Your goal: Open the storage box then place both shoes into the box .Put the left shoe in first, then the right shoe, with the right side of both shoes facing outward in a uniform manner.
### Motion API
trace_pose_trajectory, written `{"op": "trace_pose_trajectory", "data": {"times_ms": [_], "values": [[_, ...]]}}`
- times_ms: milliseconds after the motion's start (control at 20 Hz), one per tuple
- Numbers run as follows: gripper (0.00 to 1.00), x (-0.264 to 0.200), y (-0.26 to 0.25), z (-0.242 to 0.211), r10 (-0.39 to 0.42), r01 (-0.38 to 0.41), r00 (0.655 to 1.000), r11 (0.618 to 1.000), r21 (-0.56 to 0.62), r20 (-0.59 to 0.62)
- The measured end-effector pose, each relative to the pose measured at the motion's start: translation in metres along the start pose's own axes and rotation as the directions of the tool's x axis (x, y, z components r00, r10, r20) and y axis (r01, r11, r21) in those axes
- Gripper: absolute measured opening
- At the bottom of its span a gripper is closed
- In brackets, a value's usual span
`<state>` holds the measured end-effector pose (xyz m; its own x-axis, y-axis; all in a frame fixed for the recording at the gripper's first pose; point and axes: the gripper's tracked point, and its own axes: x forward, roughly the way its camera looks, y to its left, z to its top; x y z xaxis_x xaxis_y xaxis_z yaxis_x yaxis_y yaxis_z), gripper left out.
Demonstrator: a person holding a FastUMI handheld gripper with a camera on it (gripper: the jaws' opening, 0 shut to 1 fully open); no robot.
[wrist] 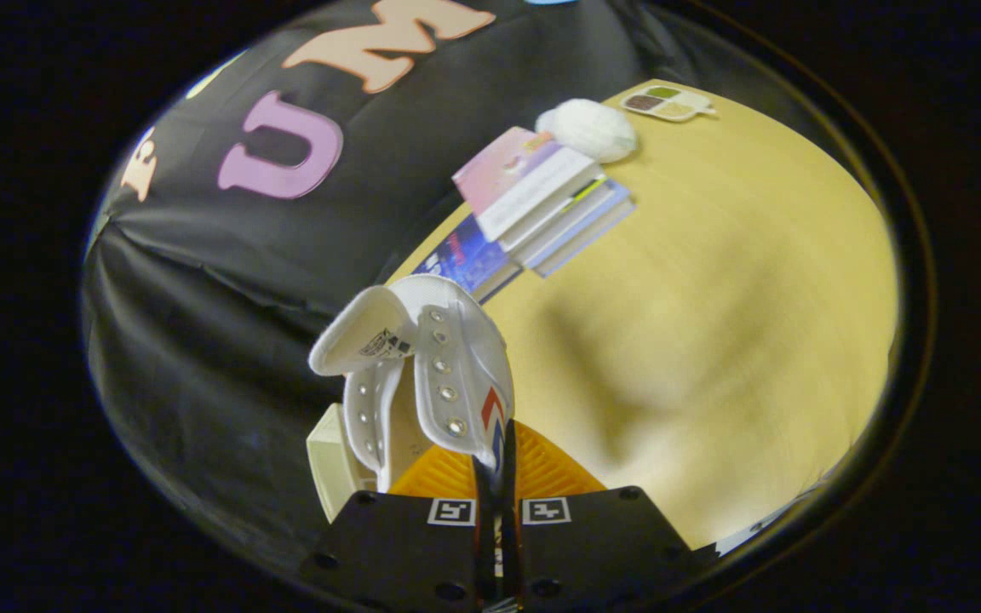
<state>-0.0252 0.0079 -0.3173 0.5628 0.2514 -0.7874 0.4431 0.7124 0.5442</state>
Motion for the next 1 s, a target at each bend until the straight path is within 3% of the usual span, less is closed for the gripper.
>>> {"op": "trace_pose_trajectory", "data": {"times_ms": [250,400,650,1000], "values": [[0.06,0.002,0.105,-0.051,0.131,-0.143,0.985,0.984,-0.104,-0.116],[0.06,0.016,0.141,-0.083,0.135,-0.157,0.975,0.981,-0.113,-0.175],[0.06,0.039,0.141,-0.125,0.005,-0.029,0.979,0.993,-0.117,-0.206],[0.06,0.069,0.129,-0.152,-0.146,0.125,0.969,0.985,-0.117,-0.200]]}}
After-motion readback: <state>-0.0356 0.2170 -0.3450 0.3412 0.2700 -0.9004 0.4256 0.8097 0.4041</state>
